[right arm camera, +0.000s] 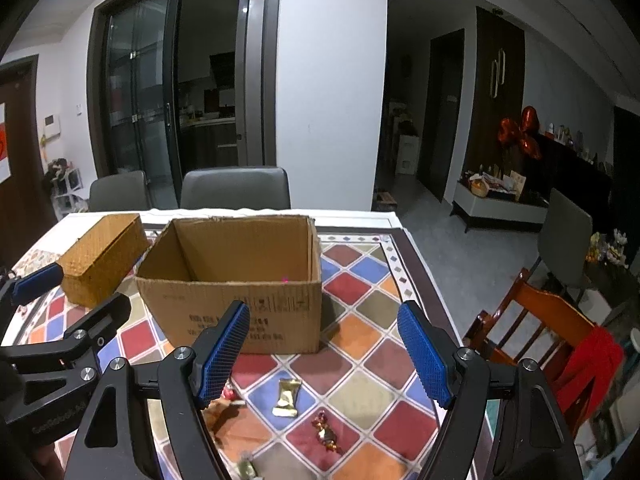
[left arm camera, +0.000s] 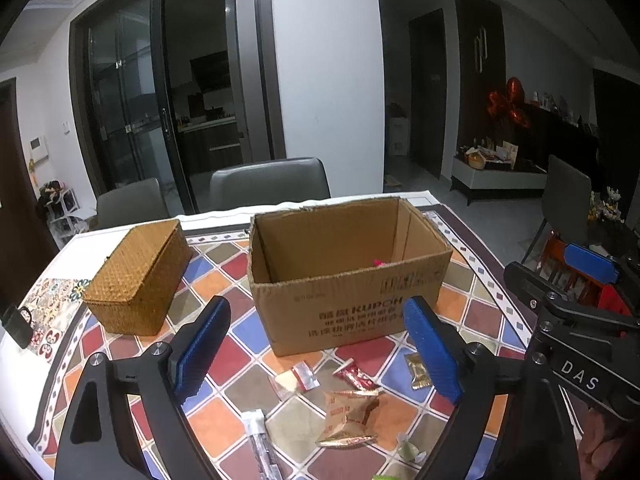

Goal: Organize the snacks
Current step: 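Withdraw both tools from the box back toward the remaining snacks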

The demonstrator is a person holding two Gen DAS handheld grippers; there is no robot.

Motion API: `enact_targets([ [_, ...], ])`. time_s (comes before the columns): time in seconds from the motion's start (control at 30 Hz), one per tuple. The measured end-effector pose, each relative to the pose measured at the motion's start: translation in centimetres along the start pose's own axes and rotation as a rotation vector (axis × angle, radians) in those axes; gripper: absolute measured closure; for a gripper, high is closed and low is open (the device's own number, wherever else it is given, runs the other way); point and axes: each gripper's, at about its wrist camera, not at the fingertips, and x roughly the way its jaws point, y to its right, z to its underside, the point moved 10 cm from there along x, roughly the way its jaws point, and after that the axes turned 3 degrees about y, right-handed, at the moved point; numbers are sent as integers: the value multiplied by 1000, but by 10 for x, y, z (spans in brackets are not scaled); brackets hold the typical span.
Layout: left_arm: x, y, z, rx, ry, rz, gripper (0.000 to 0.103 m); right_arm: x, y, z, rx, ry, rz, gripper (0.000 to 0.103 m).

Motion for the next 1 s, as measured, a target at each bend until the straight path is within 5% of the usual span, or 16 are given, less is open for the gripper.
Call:
enact_targets([
  [1.0, 27, 17, 73, 29, -105, 40, 14, 16, 10, 64, 13, -112, 24, 26],
])
